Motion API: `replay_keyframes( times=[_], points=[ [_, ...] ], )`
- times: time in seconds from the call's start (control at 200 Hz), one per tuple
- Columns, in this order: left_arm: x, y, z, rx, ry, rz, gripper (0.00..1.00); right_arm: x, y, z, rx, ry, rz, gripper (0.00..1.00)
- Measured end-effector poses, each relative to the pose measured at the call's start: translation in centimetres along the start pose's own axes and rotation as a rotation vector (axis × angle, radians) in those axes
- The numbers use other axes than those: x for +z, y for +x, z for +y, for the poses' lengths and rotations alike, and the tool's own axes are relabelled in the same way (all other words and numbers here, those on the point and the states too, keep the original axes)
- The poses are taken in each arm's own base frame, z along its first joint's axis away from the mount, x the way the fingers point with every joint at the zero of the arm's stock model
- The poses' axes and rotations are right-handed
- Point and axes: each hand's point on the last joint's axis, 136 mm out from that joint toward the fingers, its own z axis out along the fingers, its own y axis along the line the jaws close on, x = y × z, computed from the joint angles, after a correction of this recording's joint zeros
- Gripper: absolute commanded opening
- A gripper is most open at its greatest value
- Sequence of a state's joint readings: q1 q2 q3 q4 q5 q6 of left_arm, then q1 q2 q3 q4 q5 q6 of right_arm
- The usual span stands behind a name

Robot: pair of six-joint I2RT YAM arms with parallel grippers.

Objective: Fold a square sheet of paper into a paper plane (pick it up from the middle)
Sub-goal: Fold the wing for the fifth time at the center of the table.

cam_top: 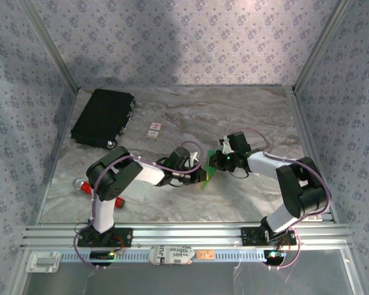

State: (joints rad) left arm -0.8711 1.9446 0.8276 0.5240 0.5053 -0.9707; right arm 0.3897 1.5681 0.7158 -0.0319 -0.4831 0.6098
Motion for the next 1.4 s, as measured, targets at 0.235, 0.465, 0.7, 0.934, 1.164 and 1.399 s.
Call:
replay_keyframes(
  times=[0.235,0.465,0.7,0.934,1.164,1.399],
  points=[
    [0.0,0.1,0.0,-0.005,-0.004,0.011,0.0,0.9,-0.7,-1.5,0.022,0.042,-0.013,0.1],
    [0.1,0.0,-0.2,-0.012,-0.014,0.022,0.0,1.3,-1.2,-3.2,0.059,0.038,-0.026,0.09],
    [0.2,-0.1,-0.3,-0.028,-0.039,0.044,0.02,1.1,-1.3,-3.5,0.085,-0.015,-0.043,0.09],
    [0.2,-0.2,-0.4,-0.038,-0.079,0.072,0.07,1.0,-1.3,-3.5,0.087,-0.037,-0.05,0.08],
    [0.5,-1.6,-2.5,-0.014,-0.062,0.07,0.08,0.9,-1.3,-3.5,0.088,-0.05,-0.055,0.08],
    [1.8,-2.5,-2.7,-0.014,-0.058,0.079,0.07,0.9,-1.4,-3.6,0.091,-0.052,-0.056,0.08]
  ],
)
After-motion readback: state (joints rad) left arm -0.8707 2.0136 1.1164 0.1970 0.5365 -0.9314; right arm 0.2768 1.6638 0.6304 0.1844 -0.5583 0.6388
